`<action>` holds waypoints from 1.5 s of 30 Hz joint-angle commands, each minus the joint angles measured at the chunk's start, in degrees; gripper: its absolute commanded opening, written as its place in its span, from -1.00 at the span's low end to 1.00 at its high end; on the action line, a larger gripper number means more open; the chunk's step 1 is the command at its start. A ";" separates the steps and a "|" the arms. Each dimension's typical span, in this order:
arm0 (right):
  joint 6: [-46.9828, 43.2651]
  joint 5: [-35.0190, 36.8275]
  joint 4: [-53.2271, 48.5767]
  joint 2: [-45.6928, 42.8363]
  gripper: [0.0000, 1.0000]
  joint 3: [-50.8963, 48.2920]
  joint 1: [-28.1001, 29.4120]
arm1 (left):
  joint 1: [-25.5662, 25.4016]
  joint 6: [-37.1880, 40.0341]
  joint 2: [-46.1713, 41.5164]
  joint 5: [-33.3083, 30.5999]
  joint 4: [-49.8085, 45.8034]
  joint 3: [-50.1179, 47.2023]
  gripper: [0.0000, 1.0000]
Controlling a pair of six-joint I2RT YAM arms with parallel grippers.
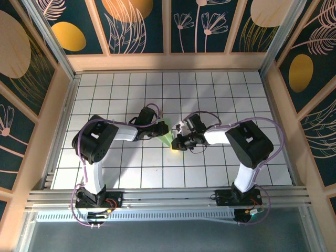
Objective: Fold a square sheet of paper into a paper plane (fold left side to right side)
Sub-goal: Fourth fold the wing at the center of the table.
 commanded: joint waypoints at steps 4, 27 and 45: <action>2.37 -1.40 -2.37 -3.41 -1.00 -7.41 0.47 | 0.33 -0.40 2.04 -4.41 -4.17 -1.95 -1.00; -1.38 -0.15 -2.02 3.43 -1.00 8.97 -0.48 | 0.32 -0.51 1.43 -3.52 -3.34 -2.31 -1.00; -4.24 4.07 -9.47 5.30 -1.00 5.75 -0.26 | 0.37 -1.25 2.49 -5.29 -4.70 -2.13 -1.00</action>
